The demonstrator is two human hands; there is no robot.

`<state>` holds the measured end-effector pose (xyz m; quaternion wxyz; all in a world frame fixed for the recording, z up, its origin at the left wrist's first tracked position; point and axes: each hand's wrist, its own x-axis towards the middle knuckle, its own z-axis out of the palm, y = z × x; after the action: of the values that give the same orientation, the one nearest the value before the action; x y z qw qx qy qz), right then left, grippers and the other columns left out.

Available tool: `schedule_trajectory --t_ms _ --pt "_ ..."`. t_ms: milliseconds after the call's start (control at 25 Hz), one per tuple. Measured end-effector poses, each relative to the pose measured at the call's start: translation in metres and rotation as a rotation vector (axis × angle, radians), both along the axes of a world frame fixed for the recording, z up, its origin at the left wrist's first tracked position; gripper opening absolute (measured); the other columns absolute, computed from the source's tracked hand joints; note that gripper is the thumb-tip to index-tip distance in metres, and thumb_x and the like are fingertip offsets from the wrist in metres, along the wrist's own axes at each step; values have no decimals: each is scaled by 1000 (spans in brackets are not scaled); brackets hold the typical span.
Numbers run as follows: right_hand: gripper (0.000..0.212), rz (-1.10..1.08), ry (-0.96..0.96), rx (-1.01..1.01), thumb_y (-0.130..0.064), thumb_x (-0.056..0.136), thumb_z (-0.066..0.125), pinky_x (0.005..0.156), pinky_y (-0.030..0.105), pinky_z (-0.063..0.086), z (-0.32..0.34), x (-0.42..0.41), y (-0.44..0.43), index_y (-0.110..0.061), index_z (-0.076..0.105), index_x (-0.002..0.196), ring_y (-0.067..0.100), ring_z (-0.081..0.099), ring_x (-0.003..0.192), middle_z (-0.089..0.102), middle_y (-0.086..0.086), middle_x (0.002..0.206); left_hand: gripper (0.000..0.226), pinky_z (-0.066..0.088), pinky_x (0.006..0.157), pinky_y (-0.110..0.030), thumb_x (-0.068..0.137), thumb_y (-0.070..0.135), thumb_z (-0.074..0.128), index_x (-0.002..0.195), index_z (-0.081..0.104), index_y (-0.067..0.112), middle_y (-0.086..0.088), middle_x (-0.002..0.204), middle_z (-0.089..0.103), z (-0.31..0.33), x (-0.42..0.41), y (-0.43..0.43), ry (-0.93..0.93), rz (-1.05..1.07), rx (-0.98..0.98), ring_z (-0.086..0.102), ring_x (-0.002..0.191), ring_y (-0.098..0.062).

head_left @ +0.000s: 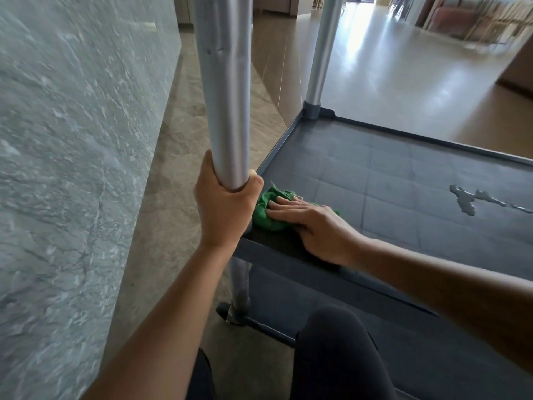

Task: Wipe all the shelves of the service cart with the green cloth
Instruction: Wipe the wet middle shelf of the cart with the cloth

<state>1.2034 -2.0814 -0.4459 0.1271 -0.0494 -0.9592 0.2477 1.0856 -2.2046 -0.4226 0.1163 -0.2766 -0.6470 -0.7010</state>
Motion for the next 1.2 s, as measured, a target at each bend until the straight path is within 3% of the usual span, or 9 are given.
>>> schedule_trajectory --t_ms 120,240,480,600,800,1040,1200 --pt "58 110 -18 32 13 75 49 116 22 20 3 11 -3 -10 57 128 7 36 132 50 5 138 23 50 44 -43 64 26 64 79 47 29 -17 65 56 1 2 0 13 1 4 57 50 -36" --pt "66 84 -24 62 19 70 46 114 15 18 5 -7 19 -10 58 129 7 36 132 50 4 139 23 51 47 -44 63 29 63 79 47 26 -19 67 56 0 1 1 -16 1 -5 58 54 -39" --pt "64 -313 -70 92 9 78 43 114 28 26 5 -76 109 -18 52 135 25 41 134 47 6 143 22 48 48 -26 62 32 63 76 46 31 -20 61 59 -2 6 4 -27 21 10 58 50 -34" --pt "64 -413 -143 154 2 81 44 108 36 35 2 -94 126 -22 46 140 32 43 129 46 7 144 22 49 49 -29 62 33 62 76 45 31 -20 61 59 -3 6 7 -23 60 5 59 50 -34" --pt "61 -244 -32 120 10 81 45 117 29 18 1 -69 97 -13 50 136 21 31 140 40 5 147 22 51 50 -41 64 33 62 76 43 31 -20 61 58 -4 5 8 -20 87 -11 59 51 -37" --pt "59 200 31 89 16 74 45 118 29 18 -2 3 21 -2 54 129 17 34 136 50 13 138 22 51 48 -45 67 30 63 80 45 32 -16 64 60 -4 6 5 10 74 -18 61 51 -33" --pt "49 312 28 95 13 81 50 117 28 20 1 27 13 -1 54 129 18 34 136 52 12 135 23 54 51 -46 72 31 65 85 47 26 -8 67 60 -6 8 4 7 63 -7 63 53 -31"
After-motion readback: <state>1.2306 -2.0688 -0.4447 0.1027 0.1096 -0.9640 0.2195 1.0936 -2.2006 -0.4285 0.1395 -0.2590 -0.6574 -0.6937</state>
